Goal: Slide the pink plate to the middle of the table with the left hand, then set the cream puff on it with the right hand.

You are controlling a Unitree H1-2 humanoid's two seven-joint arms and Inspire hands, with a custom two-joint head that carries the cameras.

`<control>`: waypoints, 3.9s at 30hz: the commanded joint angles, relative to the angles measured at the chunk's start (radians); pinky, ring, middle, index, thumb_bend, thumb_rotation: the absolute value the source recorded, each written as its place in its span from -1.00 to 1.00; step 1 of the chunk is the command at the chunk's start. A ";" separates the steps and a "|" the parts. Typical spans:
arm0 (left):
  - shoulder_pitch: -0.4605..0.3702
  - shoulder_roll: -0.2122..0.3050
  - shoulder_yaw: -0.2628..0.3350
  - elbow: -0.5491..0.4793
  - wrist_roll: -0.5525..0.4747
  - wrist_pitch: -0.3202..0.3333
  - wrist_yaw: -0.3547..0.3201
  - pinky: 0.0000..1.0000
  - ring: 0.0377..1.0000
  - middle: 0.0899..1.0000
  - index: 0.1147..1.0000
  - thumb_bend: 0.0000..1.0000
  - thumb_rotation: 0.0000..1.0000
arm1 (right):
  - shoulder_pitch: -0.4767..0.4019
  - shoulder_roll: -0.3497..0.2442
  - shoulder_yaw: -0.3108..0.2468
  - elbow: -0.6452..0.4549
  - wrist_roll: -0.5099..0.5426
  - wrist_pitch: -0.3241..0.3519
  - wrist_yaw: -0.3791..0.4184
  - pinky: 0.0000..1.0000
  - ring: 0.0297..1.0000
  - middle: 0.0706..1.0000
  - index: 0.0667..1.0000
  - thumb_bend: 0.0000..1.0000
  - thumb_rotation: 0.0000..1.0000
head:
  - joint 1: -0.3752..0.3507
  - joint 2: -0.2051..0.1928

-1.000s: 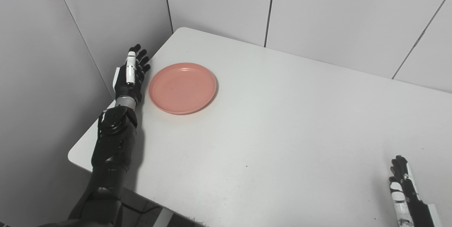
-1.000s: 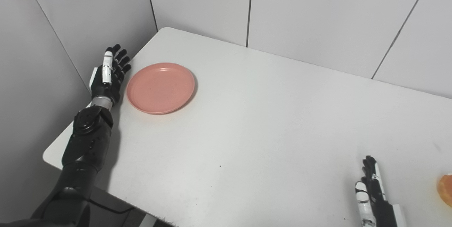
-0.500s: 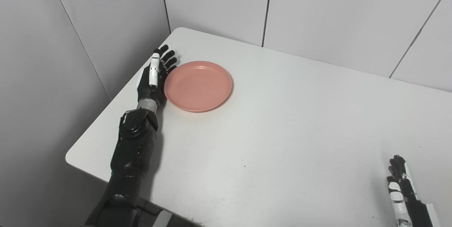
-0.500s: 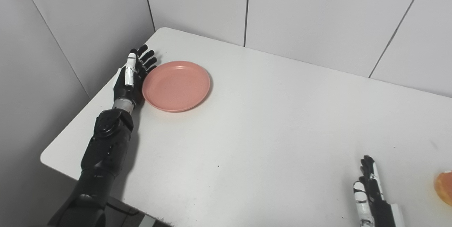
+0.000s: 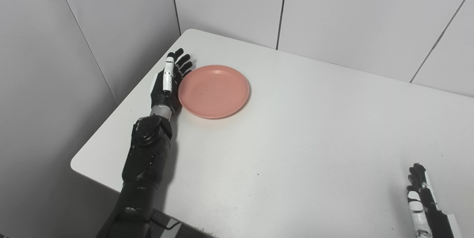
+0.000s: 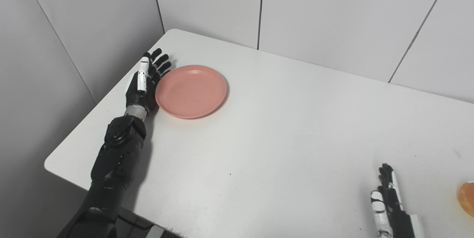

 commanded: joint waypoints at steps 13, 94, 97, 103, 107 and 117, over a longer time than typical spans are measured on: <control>-0.010 -0.056 -0.078 -0.033 -0.002 0.076 -0.001 0.74 0.74 0.74 0.72 -0.20 1.00 | 0.000 0.010 0.008 -0.011 -0.011 -0.002 -0.007 1.00 1.00 1.00 1.00 -0.89 1.00 | -0.027 0.011; 0.105 -0.337 -0.411 -0.195 0.063 0.186 -0.119 0.85 0.85 0.85 0.81 -0.19 1.00 | 0.013 0.153 0.080 -0.065 -0.165 0.055 -0.102 1.00 1.00 1.00 1.00 -0.74 1.00 | -0.480 0.143; 0.107 -0.337 -0.408 -0.195 0.067 0.185 -0.115 0.84 0.85 0.86 0.82 -0.18 1.00 | 0.012 0.154 0.080 -0.064 -0.164 0.059 -0.102 0.99 1.00 1.00 1.00 -0.72 1.00 | -0.489 0.144; 0.112 -0.331 -0.401 -0.183 0.070 0.156 -0.121 0.87 0.88 0.88 0.83 -0.13 1.00 | 0.008 0.155 0.073 -0.061 -0.172 0.058 -0.109 1.00 1.00 1.00 1.00 -0.72 1.00 | -0.518 0.145; 0.111 -0.331 -0.390 -0.178 0.065 0.153 -0.119 0.87 0.87 0.87 0.83 -0.15 1.00 | 0.006 0.159 0.065 -0.063 -0.178 0.051 -0.125 0.99 0.99 1.00 1.00 -0.68 1.00 | -0.549 0.144; 0.115 -0.328 -0.369 -0.167 0.062 0.151 -0.126 0.84 0.84 0.84 0.81 -0.18 1.00 | -0.013 0.162 0.051 -0.068 -0.272 0.038 -0.187 0.92 0.96 0.97 0.96 -0.49 1.00 | -0.628 0.128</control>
